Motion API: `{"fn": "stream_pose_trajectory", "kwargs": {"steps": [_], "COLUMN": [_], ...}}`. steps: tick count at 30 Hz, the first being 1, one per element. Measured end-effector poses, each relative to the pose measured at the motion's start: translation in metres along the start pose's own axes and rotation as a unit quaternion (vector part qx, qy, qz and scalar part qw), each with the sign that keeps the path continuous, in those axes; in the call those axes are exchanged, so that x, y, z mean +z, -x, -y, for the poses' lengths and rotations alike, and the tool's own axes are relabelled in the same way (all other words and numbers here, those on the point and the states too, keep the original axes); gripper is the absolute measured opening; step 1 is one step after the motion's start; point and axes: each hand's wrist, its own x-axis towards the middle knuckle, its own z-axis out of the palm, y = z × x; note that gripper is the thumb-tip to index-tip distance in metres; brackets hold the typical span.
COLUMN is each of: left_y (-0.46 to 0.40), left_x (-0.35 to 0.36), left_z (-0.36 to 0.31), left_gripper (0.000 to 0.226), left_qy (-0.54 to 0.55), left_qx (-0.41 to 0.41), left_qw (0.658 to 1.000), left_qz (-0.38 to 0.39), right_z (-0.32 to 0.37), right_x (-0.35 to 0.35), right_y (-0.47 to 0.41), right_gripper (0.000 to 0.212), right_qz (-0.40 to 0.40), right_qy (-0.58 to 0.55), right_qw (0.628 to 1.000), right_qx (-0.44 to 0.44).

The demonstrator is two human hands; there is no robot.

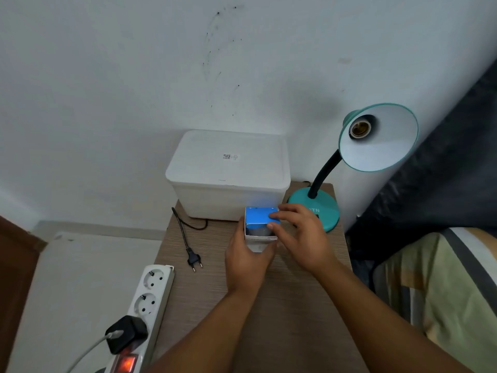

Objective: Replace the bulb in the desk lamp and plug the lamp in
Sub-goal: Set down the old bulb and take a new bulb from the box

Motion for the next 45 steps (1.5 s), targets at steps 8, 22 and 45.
{"fn": "stream_pose_trajectory", "kwargs": {"steps": [8,22,45], "left_y": [-0.001,-0.015,-0.032], "left_x": [-0.006,-0.018,-0.031], "left_z": [0.007,-0.003,-0.012], "left_gripper": [0.098,0.111,0.110], "left_qy": [-0.003,-0.196,-0.223], "left_qx": [0.015,0.168,0.132], "left_qw": [0.999,0.958,0.953], "left_qz": [0.028,0.122,0.156], "right_z": [0.013,0.022,-0.004], "right_x": [-0.008,-0.008,0.010], "right_y": [-0.015,-0.038,-0.003], "right_gripper": [0.031,0.044,0.053], "right_qz": [-0.119,-0.161,0.002], "right_qy": [0.028,0.046,0.050], "right_qw": [0.992,0.986,0.996], "right_qx": [-0.011,0.009,0.074]}}
